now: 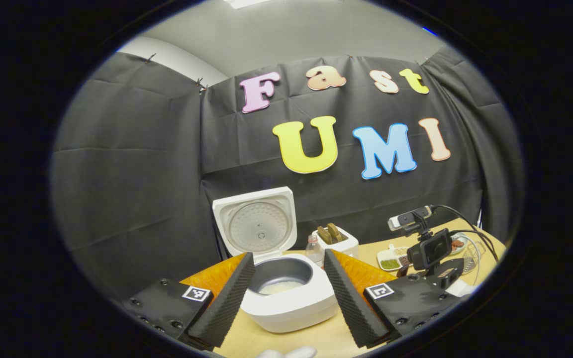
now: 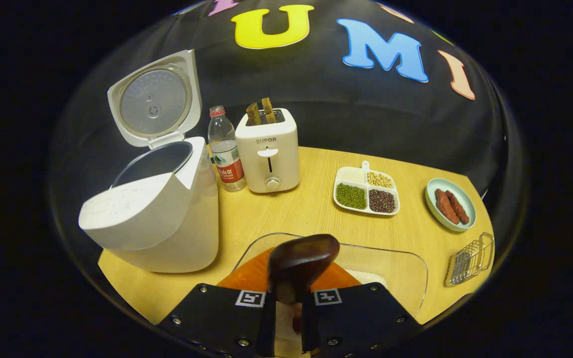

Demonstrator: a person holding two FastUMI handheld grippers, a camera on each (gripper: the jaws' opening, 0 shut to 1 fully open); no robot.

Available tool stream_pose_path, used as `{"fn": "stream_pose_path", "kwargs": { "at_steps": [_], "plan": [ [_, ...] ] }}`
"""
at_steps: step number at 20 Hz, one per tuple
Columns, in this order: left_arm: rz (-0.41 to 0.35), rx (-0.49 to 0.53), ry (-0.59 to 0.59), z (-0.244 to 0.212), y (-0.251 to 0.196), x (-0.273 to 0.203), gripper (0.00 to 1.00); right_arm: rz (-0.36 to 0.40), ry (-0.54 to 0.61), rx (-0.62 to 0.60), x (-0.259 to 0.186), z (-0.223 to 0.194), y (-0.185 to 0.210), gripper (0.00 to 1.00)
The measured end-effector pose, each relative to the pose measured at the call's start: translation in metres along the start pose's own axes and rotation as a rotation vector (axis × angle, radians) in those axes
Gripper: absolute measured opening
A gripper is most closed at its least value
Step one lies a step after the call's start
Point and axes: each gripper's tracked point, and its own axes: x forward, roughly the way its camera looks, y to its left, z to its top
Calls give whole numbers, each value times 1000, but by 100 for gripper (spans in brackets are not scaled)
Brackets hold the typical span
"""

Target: Close the left gripper, press the button to open the rice cooker; take a wooden spoon from the chopstick holder with the right hand, scoop a spoonful of rice and pour it into the rice cooker, then put the wooden spoon back into the chopstick holder.

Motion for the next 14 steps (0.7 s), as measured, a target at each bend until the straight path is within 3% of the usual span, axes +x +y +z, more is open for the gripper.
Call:
{"fn": "stream_pose_path", "kwargs": {
  "at_steps": [2,3,5,6,14],
  "plan": [
    [-3,6,-6,4,-1,-3,95,50,-6,96,-1,2,6,21],
    [-5,9,-9,5,-1,-3,99,75,-6,166,-1,4,7,21],
    [-9,14,-13,8,-2,-4,95,124,2,295,-2,4,7,21],
    [-11,15,-13,8,-3,-4,99,136,0,341,-1,4,3,21],
    [-29,3,8,14,-10,-2,99,270,-23,672,-8,9,-20,21]
  ]
}}
